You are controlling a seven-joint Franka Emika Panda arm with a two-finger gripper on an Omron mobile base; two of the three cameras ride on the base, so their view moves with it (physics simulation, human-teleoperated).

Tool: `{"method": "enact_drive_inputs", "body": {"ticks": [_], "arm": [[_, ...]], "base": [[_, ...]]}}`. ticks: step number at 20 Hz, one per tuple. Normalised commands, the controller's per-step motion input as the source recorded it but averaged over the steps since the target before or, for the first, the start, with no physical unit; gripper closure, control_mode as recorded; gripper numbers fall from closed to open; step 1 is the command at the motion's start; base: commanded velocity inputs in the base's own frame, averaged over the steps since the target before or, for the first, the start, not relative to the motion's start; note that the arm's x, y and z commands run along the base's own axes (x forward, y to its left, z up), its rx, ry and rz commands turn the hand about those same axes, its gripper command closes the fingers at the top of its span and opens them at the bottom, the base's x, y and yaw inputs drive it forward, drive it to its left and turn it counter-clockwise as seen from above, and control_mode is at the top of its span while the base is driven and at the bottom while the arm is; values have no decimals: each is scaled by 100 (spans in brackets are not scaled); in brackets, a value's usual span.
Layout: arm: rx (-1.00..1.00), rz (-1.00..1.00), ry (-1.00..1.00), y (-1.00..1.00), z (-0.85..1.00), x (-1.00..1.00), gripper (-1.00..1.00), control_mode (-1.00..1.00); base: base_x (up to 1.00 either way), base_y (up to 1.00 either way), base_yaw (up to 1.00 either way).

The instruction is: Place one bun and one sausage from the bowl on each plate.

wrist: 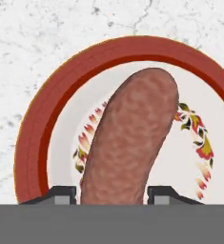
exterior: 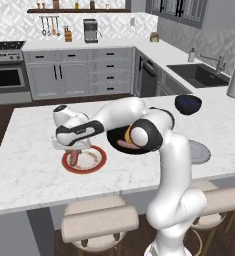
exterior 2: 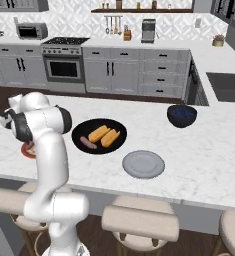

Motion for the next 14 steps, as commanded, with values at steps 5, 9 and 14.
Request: {"method": "enact_drive_inputs", "body": {"ticks": [5,9,14], "arm": [[0,-8,0,-67,2,-28,-100,-100],[4,-1,-6,-55,43,-81,-100,-100],[13,-1,-14,-74,92,-88,-100,-100]], "base": [[0,0,0],[0,0,0],[0,0,0]]}}
